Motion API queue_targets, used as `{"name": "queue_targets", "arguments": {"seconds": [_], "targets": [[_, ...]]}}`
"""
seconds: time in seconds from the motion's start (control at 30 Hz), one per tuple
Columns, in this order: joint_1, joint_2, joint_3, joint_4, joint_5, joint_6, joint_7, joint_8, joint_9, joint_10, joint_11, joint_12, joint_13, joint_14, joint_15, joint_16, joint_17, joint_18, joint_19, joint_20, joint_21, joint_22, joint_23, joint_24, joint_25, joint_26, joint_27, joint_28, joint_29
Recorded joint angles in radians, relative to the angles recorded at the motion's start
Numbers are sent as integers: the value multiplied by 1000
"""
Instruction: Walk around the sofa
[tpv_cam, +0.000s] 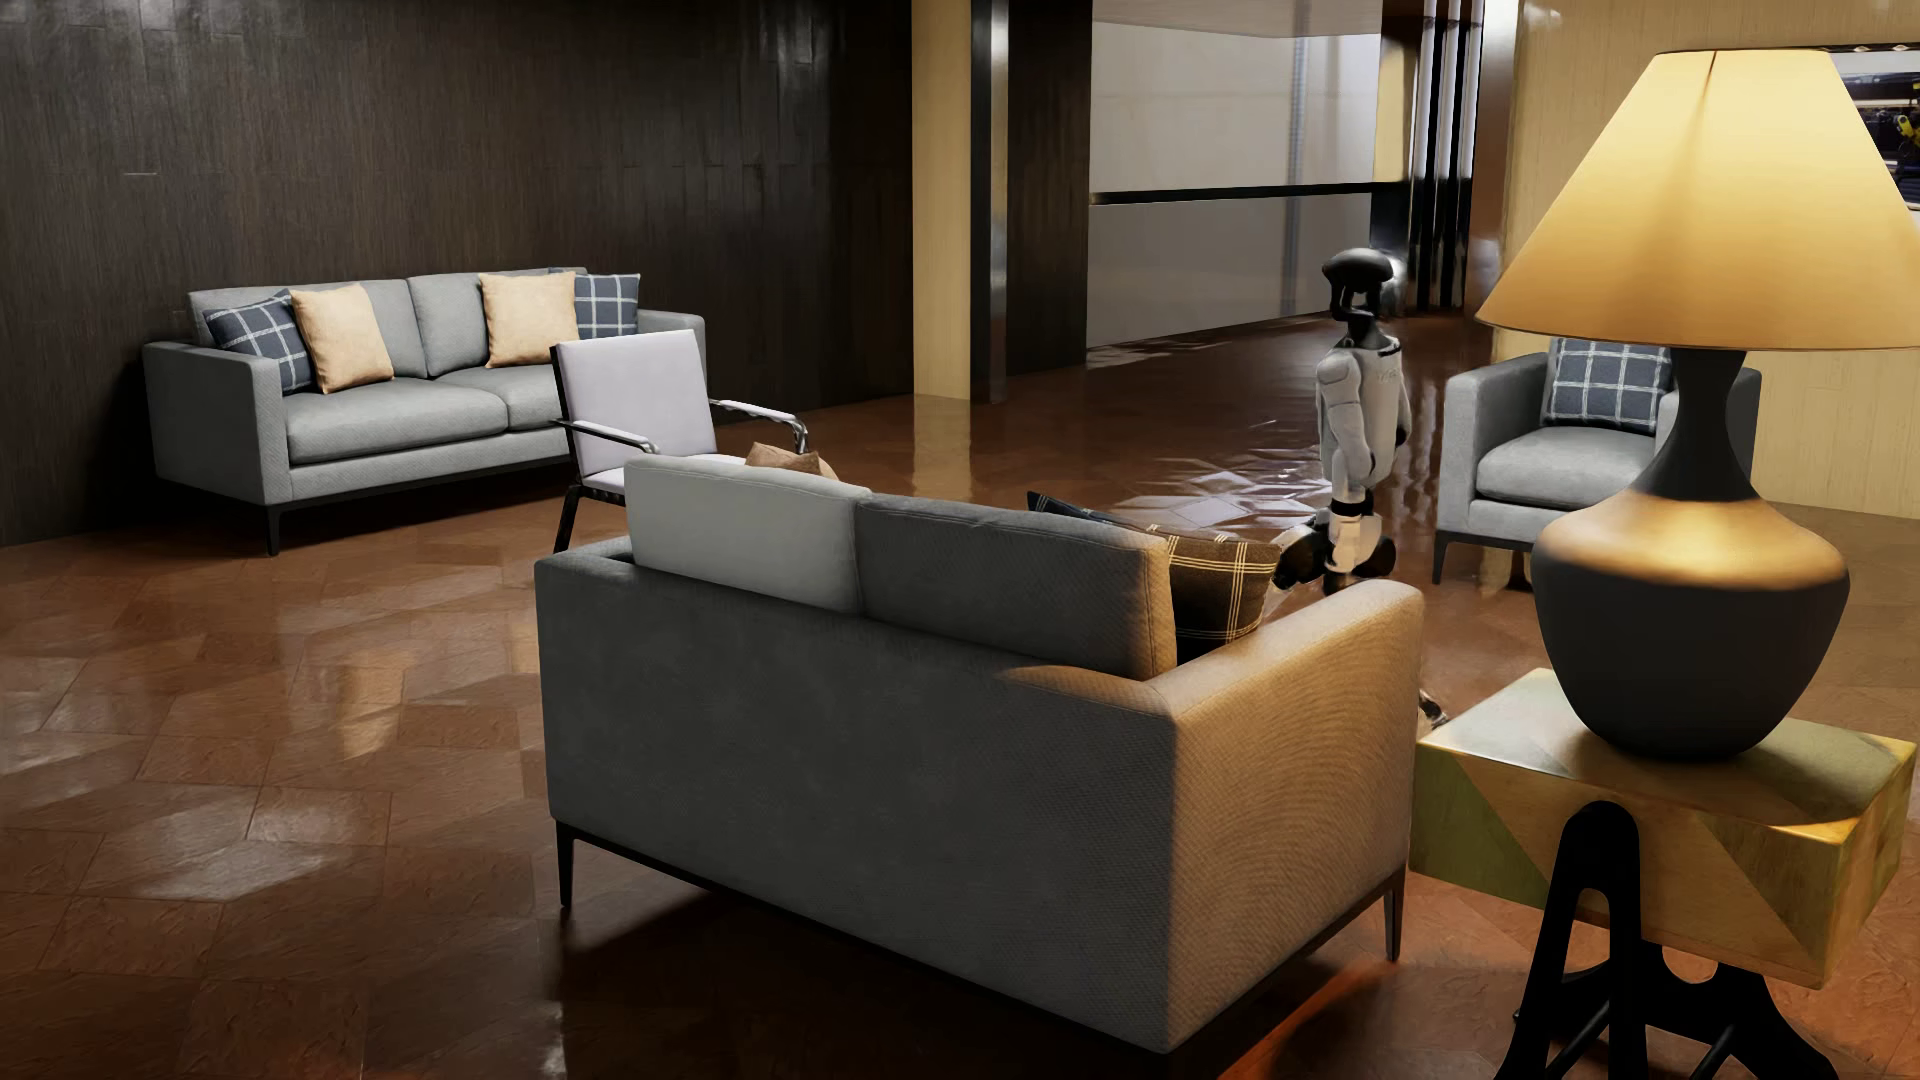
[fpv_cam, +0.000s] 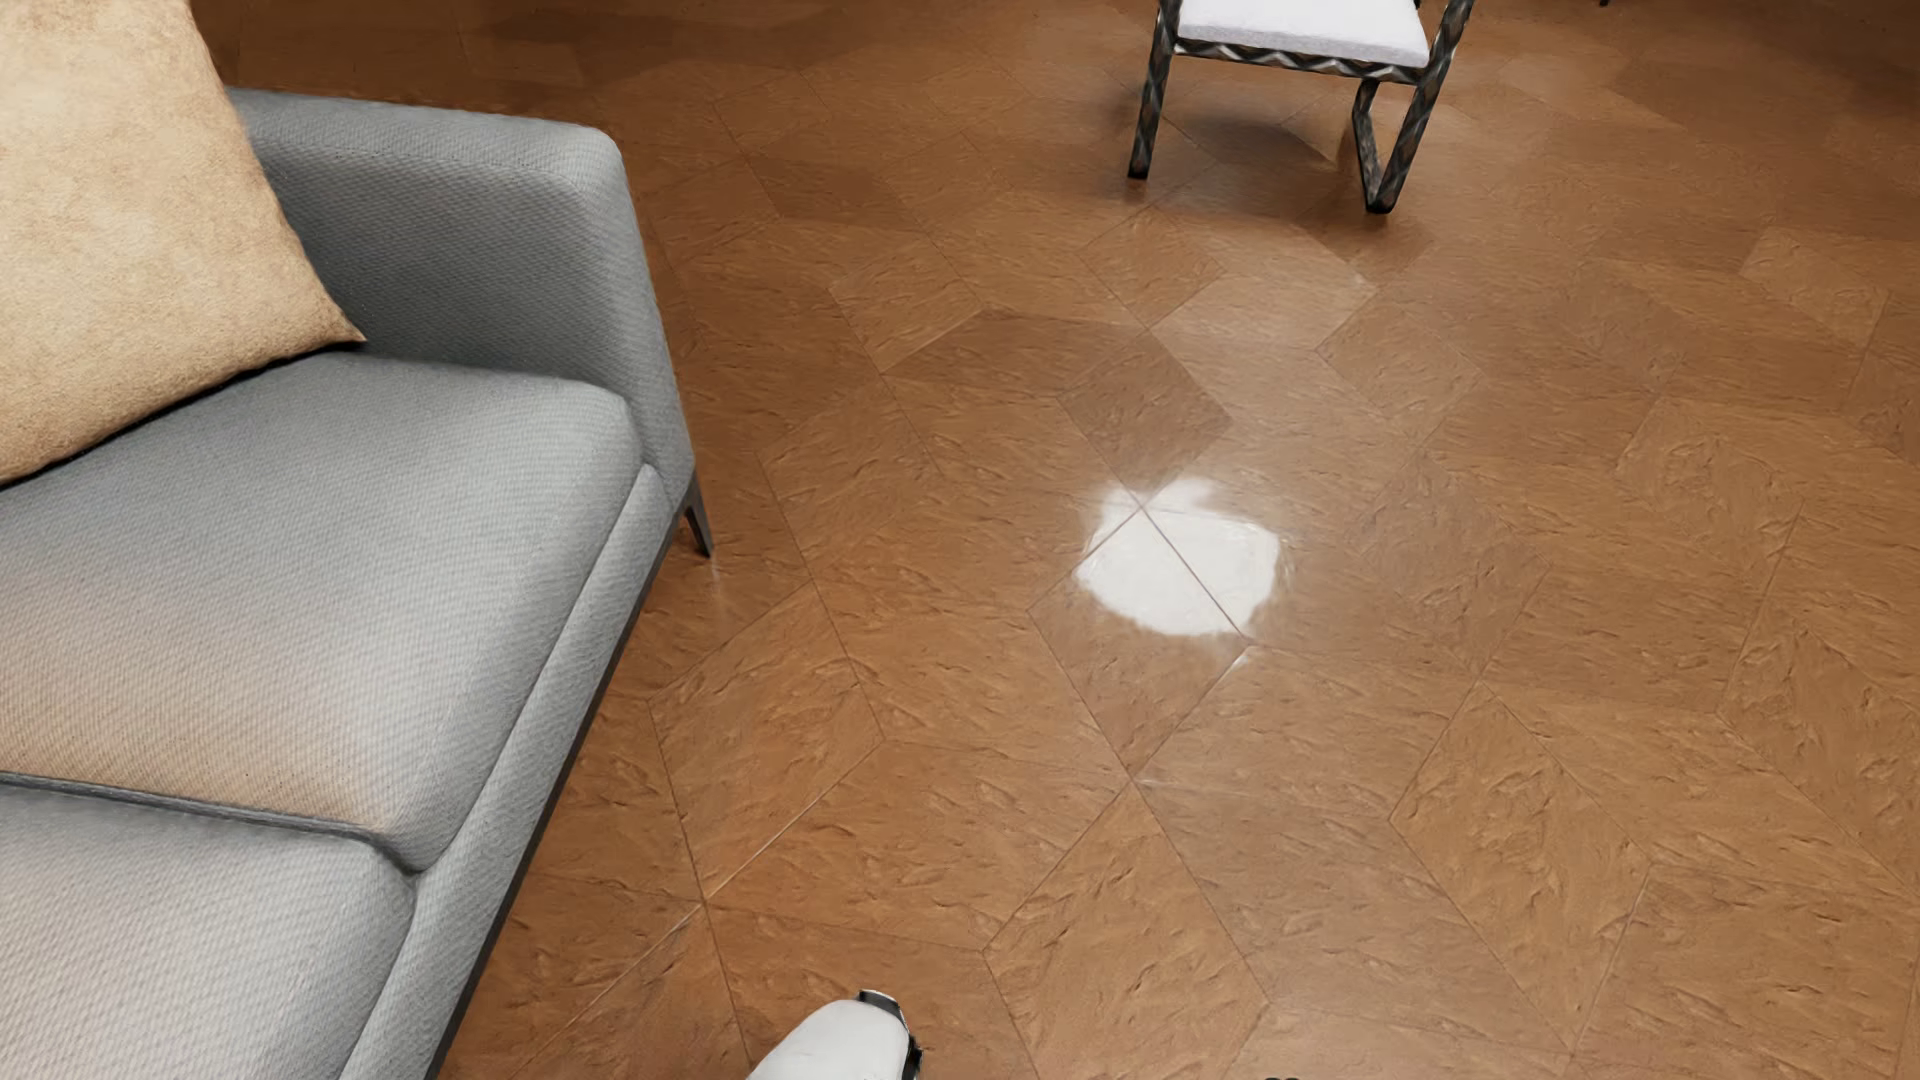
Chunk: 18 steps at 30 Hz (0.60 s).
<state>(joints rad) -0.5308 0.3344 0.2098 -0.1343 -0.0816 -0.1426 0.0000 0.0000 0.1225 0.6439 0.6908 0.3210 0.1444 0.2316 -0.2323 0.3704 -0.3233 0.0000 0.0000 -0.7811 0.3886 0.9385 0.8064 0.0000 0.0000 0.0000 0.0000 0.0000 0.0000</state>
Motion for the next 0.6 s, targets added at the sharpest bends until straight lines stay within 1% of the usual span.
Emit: {"name": "queue_targets", "arguments": {"seconds": [0.03, 0.07, 0.1, 0.13, 0.17, 0.2, 0.23, 0.27, 0.3, 0.33, 0.37, 0.4, 0.43, 0.47, 0.5, 0.53, 0.57, 0.6], "targets": [[52, -35, -24, -30, -22, -15, 0, 0, -2, 38, 166, -1, 32, -2, 203, 2, 16, 0, 0, -5, 19, 11, 37, 0, 0, 0, 0, 0, 0], [97, -136, -55, -62, -35, -14, 0, 0, -10, 63, 373, -1, 63, -20, 330, -7, 22, 0, 0, 27, 34, 15, 52, 0, 0, 0, 0, 0, 0], [178, -228, -89, -85, -56, -22, 0, 0, 2, 53, 575, -15, 81, -70, 254, 2, 21, 0, 0, 25, 80, -13, 66, 0, 0, 0, 0, 0, 0], [279, -317, -141, -84, -64, -13, 0, 0, 13, 22, 689, -36, 101, -145, 87, 3, 20, 0, 0, 34, 101, -28, 70, 0, 0, 0, 0, 0, 0], [374, -410, -204, -67, -50, 18, 0, 0, 17, -19, 723, -68, 117, -213, -24, 6, 12, 0, 0, 21, 117, -49, 87, 0, 0, 0, 0, 0, 0], [446, -501, -270, -53, -46, 45, 0, 0, 4, -55, 669, -105, 140, -286, -75, 6, 11, 0, 0, 28, 98, -62, 105, 0, 0, 0, 0, 0, 0], [549, -548, -331, -37, -47, 64, 0, 0, 5, -110, 541, -143, 168, -370, -81, 26, 2, 0, 0, -7, 112, -98, 102, 0, 0, 0, 0, 0, 0], [637, -599, -369, -16, -50, 82, 0, 0, 7, -160, 386, -171, 180, -442, -62, 40, -7, 0, 0, 26, 105, -139, 119, 0, 0, 0, 0, 0, 0], [713, -626, -403, -2, -54, 98, 0, 0, 1, -195, 209, -211, 199, -518, -17, 41, -16, 0, 0, 39, 100, -139, 125, 0, 0, 0, 0, 0, 0], [783, -646, -416, -1, -59, 98, 0, 0, -6, -219, 13, -248, 206, -593, 63, 48, -21, 0, 0, 72, 114, -151, 142, 0, 0, 0, 0, 0, 0], [810, -678, -444, 9, -62, 103, 0, 0, -31, -222, -109, -273, 204, -639, 158, 55, -23, 0, 0, 125, 122, -166, 154, 0, 0, 0, 0, 0, 0], [842, -719, -444, 7, -63, 112, 0, 0, -46, -222, -523, -294, 205, -653, 252, 54, -25, 0, 0, 168, 118, -169, 168, 0, 0, 0, 0, 0, 0], [871, -759, -470, 28, -63, 119, 0, 0, -47, -200, -187, -304, 204, -628, 172, 70, -30, 0, 0, 175, 134, -195, 167, 0, 0, 0, 0, 0, 0], [913, -777, -498, 58, -34, 135, 0, 0, -35, -158, -94, -283, 197, -568, 182, 71, -33, 0, 0, 230, 152, -221, 181, 0, 0, 0, 0, 0, 0], [901, -798, -517, 87, -13, 154, 0, 0, -51, -54, -5, -262, 197, -440, 232, 52, -32, 0, 0, 258, 157, -206, 200, 0, 0, 0, 0, 0, 0], [863, -768, -522, 133, 37, 187, 0, 0, -44, 127, 77, -230, 194, -236, 197, 20, -30, 0, 0, 268, 155, -174, 225, 0, 0, 0, 0, 0, 0], [746, -731, -499, 127, 71, 183, 0, 0, -45, 384, 90, -202, 181, -74, 143, 9, -23, 0, 0, 253, 137, -159, 233, 0, 0, 0, 0, 0, 0], [626, -659, -476, 146, 111, 189, 0, 0, -24, 642, 79, -191, 176, -72, 93, -4, -17, 0, 0, 225, 108, -137, 210, 0, 0, 0, 0, 0, 0]]}}
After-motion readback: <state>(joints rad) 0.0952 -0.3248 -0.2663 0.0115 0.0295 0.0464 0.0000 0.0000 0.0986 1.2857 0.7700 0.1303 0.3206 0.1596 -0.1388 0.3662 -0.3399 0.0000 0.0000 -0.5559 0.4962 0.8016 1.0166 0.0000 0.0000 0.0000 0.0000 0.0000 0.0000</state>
